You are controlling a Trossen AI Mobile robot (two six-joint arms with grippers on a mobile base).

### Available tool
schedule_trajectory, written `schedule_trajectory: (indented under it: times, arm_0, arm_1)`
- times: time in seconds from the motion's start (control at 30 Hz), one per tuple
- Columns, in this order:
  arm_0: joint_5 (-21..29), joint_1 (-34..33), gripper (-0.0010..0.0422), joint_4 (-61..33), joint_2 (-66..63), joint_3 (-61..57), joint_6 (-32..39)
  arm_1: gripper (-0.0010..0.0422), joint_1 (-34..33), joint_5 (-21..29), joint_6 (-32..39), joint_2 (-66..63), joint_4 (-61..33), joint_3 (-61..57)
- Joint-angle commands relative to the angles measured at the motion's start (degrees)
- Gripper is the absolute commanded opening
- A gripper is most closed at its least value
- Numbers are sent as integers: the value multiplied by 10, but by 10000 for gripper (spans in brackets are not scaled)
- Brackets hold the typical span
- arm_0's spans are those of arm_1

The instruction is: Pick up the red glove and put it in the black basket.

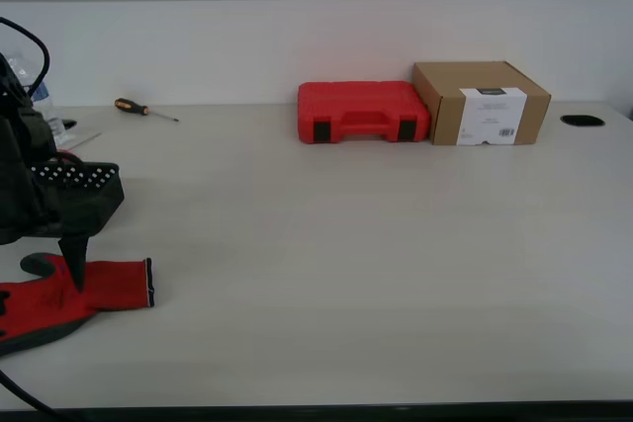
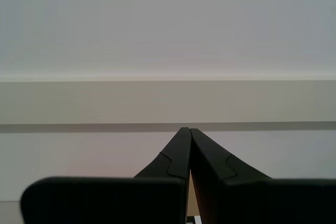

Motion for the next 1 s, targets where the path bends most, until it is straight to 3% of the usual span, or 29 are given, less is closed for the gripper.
schedule_trajectory:
  times: [0.03,0.27,0.37,0.53,0.77,0.87,1.0]
  arm_0:
    - [0,0,0,1,0,0,2]
    - [0,0,0,1,0,0,2]
    - [0,0,0,1,0,0,2]
    - [0,0,0,2,0,0,2]
    - [0,0,1,1,0,0,2]
    - [0,0,0,2,0,0,2]
    - [0,0,1,1,0,0,2]
  arm_1:
    - [364,0,-1,-6,0,16,0]
    - [215,1,13,9,0,55,0]
    - [177,1,36,15,0,83,0]
    - [194,1,36,21,2,117,18]
    - [319,2,34,15,13,138,75]
    - [310,2,36,15,60,136,96]
    - [238,2,36,17,149,143,113]
